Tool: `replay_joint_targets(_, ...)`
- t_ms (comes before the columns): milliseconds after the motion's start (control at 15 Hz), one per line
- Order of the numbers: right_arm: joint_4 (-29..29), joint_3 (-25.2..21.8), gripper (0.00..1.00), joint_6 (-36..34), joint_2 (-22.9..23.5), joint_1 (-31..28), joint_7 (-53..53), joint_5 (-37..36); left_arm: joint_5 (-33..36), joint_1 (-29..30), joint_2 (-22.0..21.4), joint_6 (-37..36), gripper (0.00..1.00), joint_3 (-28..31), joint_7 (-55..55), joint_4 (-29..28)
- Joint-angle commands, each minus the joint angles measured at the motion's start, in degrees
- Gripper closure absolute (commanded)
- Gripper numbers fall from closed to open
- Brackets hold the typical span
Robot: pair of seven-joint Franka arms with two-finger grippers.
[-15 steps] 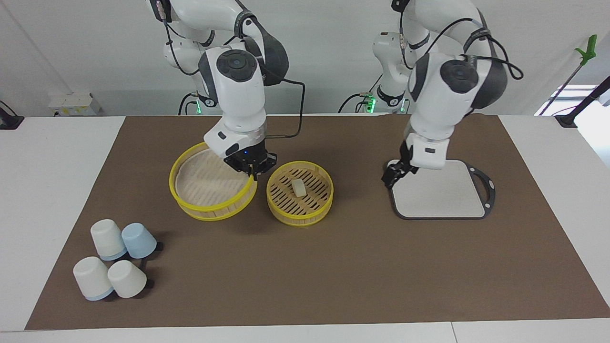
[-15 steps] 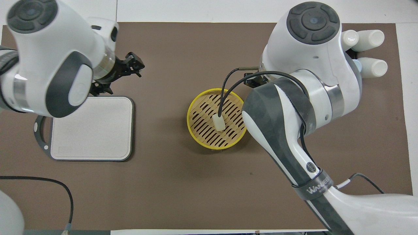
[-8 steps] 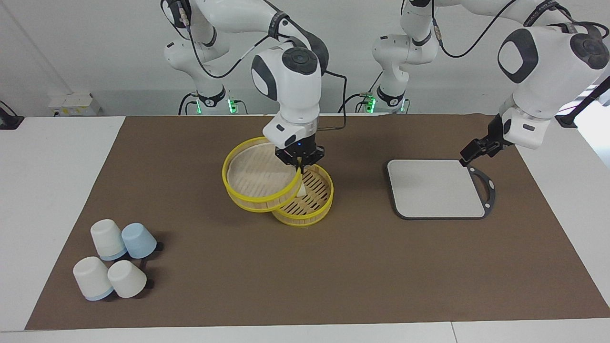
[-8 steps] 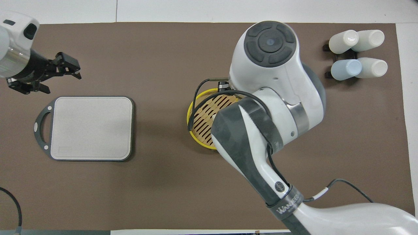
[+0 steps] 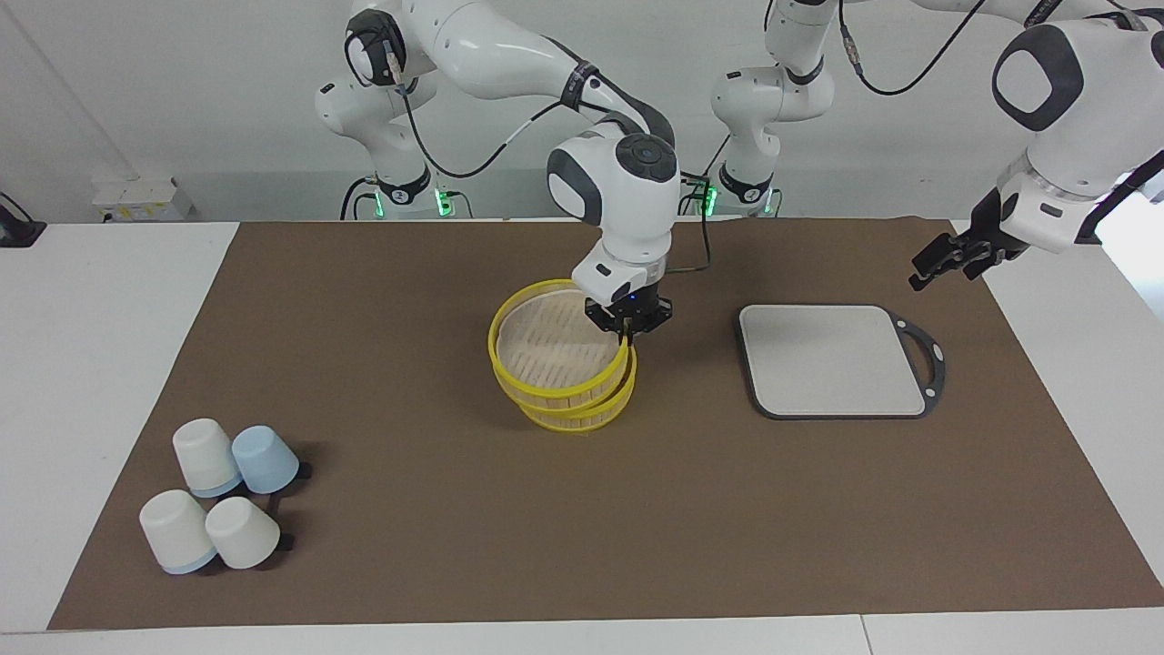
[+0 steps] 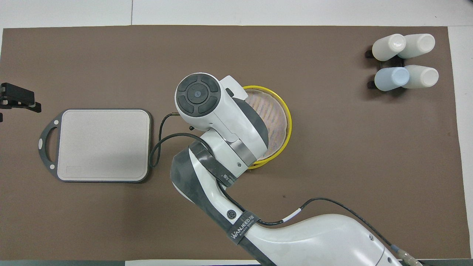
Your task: Place bun in steamer
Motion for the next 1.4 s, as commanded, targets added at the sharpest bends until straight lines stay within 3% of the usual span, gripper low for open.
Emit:
replay_joint_targets(0,2.1,-0.1,1.00,0.2,1.4,1.3,1.0,0.5,1.0,2.5,-4.4,0.1,0.00,-1.9,2.2,-5.9)
replay_joint_targets(333,0.0,-0.1,1.00,4.3,1.7,1.2,1.0,0.4,2.7,3.6,-4.5,0.3,0.00,-6.2,1.9,-6.1)
replay_joint_targets(933,-1.8,-0.1,1.00,2.7,1.2,1.1,0.5,0.4,2.6,2.1,-7.3,0.3,0.00,-5.5,1.4,-9.0)
replay_joint_targets(1133,-2.0,-0.1,1.00,2.1,1.0,1.3,0.5,0.3,2.5,1.8,-7.0,5.7,0.00,-5.4,1.2,-9.1)
replay_joint_targets(1333,-4.0,-0.1,1.00,2.2,0.1,1.5,0.6,0.1,2.5,-0.3,-7.2,4.9,0.00,-4.1,1.1,-9.1)
